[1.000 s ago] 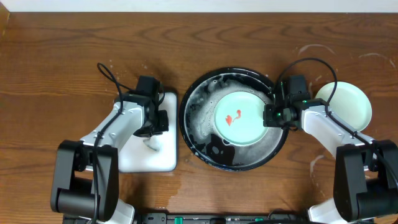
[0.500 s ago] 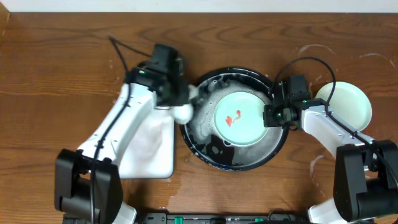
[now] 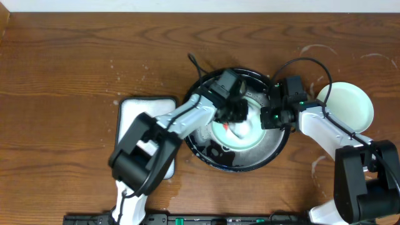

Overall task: Clean dirty plates on tray and stack at the side
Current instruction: 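Scrub the red-marked plate with the sponge while the right gripper holds it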

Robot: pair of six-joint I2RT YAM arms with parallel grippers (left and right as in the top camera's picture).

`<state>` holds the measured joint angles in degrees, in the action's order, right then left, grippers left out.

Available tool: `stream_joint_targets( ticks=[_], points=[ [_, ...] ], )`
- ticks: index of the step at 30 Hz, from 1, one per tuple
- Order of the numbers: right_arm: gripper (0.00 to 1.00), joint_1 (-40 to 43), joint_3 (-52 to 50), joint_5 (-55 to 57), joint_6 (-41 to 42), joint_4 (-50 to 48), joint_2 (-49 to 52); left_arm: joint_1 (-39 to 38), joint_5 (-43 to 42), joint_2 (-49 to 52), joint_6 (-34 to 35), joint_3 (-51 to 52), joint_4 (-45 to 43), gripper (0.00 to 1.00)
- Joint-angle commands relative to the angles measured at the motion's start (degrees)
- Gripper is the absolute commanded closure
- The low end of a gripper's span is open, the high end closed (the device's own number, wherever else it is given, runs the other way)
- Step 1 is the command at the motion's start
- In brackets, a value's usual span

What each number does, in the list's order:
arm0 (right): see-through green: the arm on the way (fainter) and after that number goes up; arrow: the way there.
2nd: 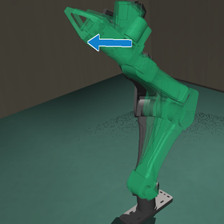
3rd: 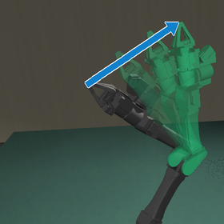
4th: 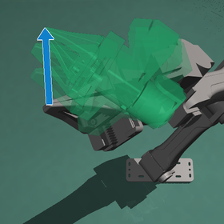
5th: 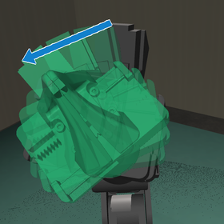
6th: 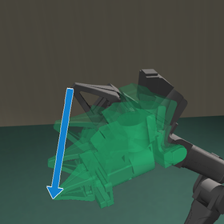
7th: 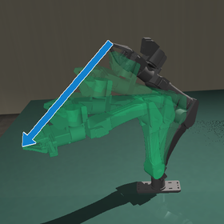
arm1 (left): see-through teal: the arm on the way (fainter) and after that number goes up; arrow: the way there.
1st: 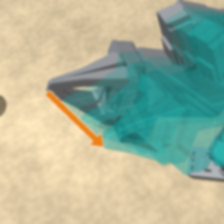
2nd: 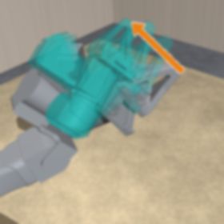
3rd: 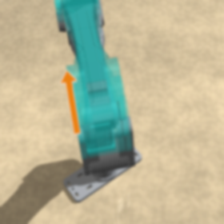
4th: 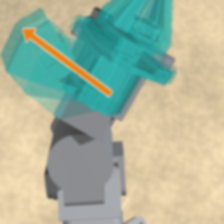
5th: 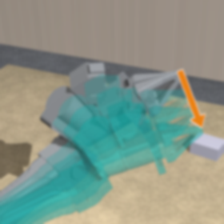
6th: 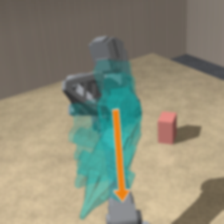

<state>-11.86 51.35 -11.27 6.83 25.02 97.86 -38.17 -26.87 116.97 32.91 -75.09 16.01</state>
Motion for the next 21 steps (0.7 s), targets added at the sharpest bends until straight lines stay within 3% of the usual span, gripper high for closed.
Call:
stream_joint_targets(
  ticks=[1,7,13,18,21],
  points=[
    [0.99,-0.31,-0.24,-0.81,-0.94,-0.04,0.17,-0.33,0.92,3.85,2.99,-0.59,0.94,0.93],
    [0.99,-0.22,-0.26,1.25,2.12,1.42,0.17,0.55,27.50,3.82,-1.70,-2.05,13.35,0.93],
    [0.99,-0.20,-0.26,3.56,5.60,1.60,0.20,0.48,40.28,3.82,-3.96,-8.37,24.76,0.93],
    [0.99,-0.20,-0.26,3.76,6.43,1.55,0.20,0.33,36.20,3.91,-2.34,-8.31,26.18,0.92],
    [0.99,-0.20,-0.26,3.74,6.43,1.57,0.20,-0.02,19.50,4.28,-2.16,-6.67,18.27,0.92]
  ],
)
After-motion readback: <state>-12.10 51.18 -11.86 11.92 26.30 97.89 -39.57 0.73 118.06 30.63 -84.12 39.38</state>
